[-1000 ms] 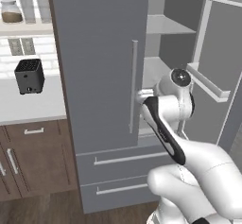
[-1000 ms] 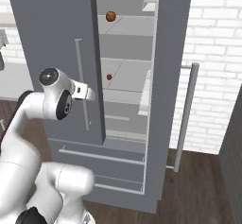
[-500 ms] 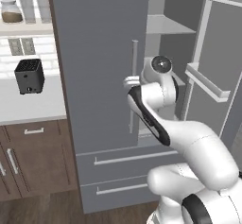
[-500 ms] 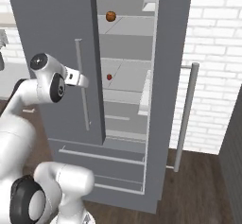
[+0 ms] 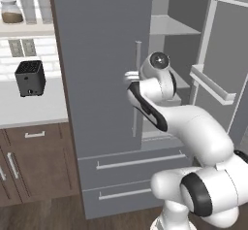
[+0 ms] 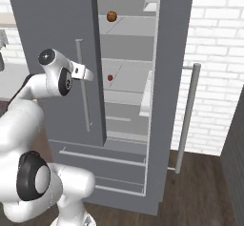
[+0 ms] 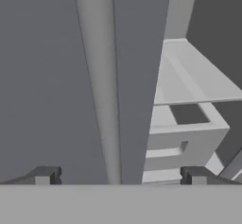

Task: Take the strawberry from the fridge and place it on top of the pancake, located on the dining counter.

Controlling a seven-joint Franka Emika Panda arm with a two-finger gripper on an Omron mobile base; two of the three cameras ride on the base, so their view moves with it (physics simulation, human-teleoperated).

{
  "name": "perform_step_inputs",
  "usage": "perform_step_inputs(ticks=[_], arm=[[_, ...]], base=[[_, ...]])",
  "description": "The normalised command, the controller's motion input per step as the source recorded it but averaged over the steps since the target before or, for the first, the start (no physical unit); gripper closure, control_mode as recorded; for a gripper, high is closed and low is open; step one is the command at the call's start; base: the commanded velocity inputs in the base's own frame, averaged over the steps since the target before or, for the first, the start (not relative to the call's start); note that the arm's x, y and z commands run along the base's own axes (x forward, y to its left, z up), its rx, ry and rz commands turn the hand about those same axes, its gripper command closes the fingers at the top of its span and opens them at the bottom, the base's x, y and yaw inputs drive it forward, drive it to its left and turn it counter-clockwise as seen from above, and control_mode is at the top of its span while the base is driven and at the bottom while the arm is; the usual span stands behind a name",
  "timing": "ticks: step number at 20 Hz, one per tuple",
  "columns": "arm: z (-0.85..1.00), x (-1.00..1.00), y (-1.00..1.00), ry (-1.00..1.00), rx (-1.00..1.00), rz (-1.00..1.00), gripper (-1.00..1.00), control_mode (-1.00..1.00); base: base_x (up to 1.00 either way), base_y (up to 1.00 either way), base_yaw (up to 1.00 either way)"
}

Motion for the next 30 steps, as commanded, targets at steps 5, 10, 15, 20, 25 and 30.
perform_step_inputs(ticks=[5, 10, 15, 20, 25, 30], arm=[[0.0, 0.56, 0.02, -0.01, 0.0, 0.0, -1.0, -1.0], [-0.12, 0.41, 0.05, -0.12, 0.0, 0.0, -1.0, -1.0], [-0.12, 0.36, 0.06, -0.15, 0.0, 0.01, -1.0, -1.0], [-0.02, 0.23, 0.04, -0.02, 0.0, 0.01, 1.0, -1.0], [0.0, -0.28, 0.1, -0.01, 0.0, -0.02, 1.0, -1.0], [0.0, -0.75, 0.2, 0.0, -0.02, -0.12, 1.0, -1.0]], base=[[0.0, 0.0, 0.0], [0.0, 0.0, 0.0], [0.0, 0.0, 0.0], [0.0, 0.0, 0.0], [0.0, 0.0, 0.0], [0.0, 0.0, 0.0]])
